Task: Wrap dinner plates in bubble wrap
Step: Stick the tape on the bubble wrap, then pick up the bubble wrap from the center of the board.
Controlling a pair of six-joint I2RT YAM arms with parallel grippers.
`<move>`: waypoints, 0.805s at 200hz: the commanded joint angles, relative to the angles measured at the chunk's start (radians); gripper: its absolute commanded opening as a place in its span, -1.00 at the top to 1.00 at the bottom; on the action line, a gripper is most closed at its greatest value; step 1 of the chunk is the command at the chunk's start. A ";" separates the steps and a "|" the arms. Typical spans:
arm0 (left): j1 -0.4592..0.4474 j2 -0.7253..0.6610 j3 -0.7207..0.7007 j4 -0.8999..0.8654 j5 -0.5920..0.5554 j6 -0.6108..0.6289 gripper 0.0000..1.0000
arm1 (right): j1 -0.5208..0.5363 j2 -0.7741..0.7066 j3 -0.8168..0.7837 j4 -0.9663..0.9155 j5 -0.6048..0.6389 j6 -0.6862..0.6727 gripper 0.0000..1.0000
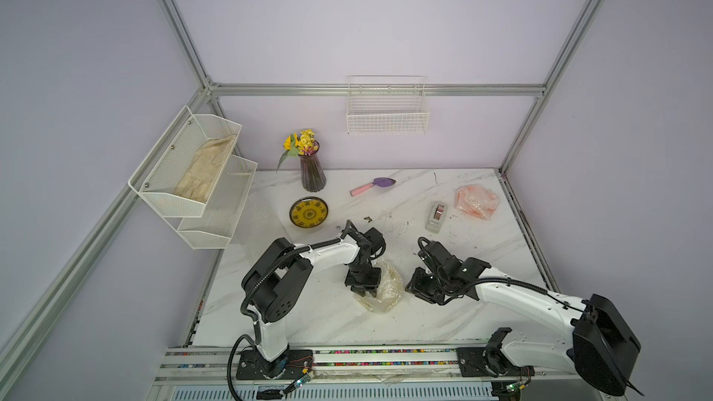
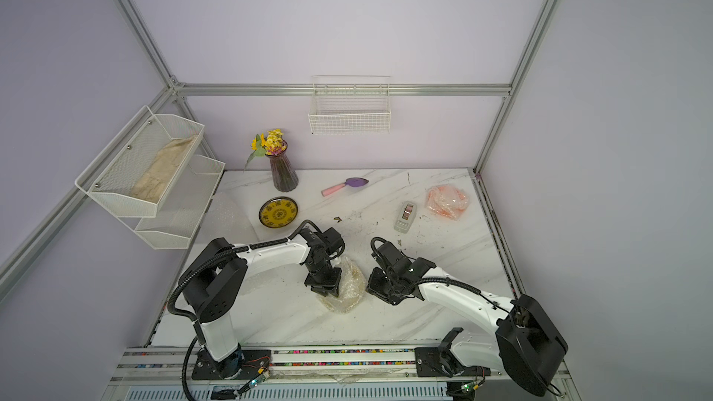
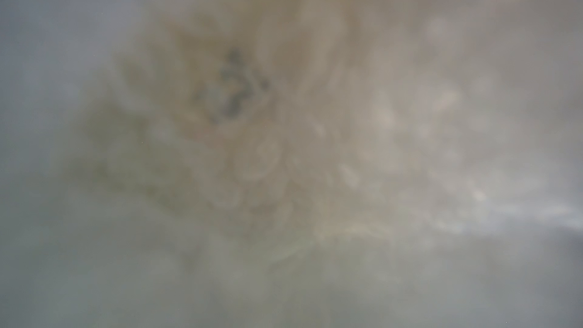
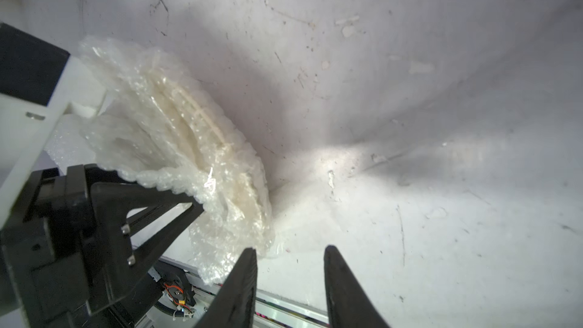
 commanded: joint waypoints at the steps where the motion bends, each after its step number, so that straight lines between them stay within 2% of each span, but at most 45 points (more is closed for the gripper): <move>1: -0.014 0.113 -0.106 0.065 0.009 -0.007 0.25 | -0.001 -0.067 -0.033 -0.043 0.004 0.043 0.20; 20: -0.011 0.119 -0.122 0.088 0.028 -0.007 0.25 | 0.003 -0.110 -0.101 0.123 -0.056 0.081 0.17; 41: -0.009 0.133 -0.134 0.107 0.049 -0.004 0.25 | 0.005 -0.084 -0.146 0.242 -0.090 0.080 0.05; 95: 0.002 0.140 -0.172 0.138 0.065 -0.004 0.28 | 0.011 0.020 -0.228 0.473 -0.089 0.092 0.09; 138: 0.003 0.144 -0.182 0.150 0.072 -0.004 0.29 | 0.016 0.129 -0.270 0.760 -0.108 0.166 0.27; 161: 0.003 0.139 -0.182 0.151 0.072 -0.006 0.29 | 0.028 0.154 -0.250 0.792 -0.132 0.176 0.46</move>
